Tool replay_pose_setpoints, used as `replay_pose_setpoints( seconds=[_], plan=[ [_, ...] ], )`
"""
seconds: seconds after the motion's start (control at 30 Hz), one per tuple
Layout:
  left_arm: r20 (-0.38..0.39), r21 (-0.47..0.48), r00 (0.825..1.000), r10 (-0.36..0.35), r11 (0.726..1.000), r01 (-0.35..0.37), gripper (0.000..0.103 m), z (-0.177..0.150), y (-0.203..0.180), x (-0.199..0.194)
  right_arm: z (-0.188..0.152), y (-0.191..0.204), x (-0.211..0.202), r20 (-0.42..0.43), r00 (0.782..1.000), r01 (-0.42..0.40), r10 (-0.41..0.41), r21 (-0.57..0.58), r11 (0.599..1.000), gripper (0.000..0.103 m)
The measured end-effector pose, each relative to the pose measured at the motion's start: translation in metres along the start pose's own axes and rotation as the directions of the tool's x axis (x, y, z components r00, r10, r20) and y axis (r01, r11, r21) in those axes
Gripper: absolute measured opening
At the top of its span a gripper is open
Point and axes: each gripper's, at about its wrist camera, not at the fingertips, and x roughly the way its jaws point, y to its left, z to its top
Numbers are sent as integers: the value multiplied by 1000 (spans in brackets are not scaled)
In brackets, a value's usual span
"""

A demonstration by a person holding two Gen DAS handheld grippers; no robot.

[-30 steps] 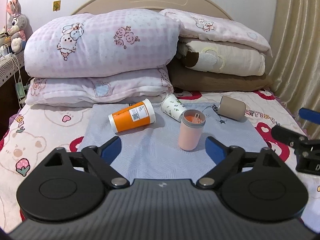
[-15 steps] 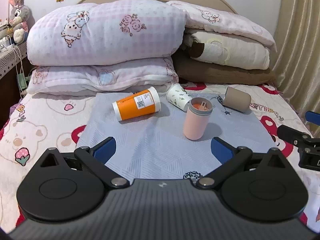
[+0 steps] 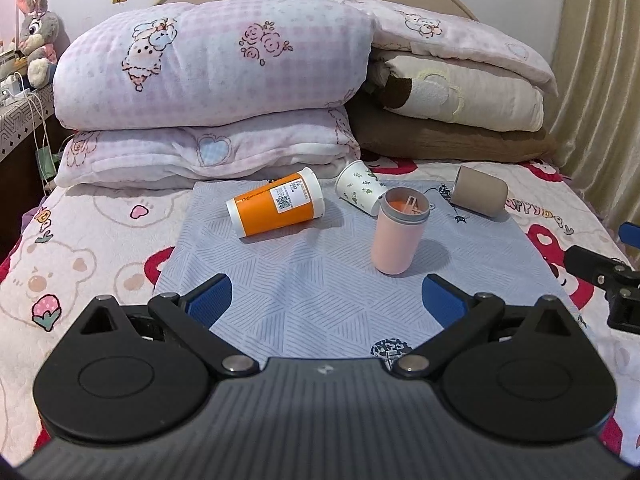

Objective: Flip cup upright

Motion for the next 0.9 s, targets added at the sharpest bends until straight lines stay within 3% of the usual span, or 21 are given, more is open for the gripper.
replay_pose_setpoints(
  seconds=[0.27,0.9],
  plan=[
    [11,-41,1000,10,999,-10,103,-3,8,8,-4,1,8,-6,1000,-2,2,-2,1000,101],
    [-79,17,992,95,995,-94,103,-7,1,24,-10,-2,16,-22,999,36,-36,-12,999,101]
  ],
)
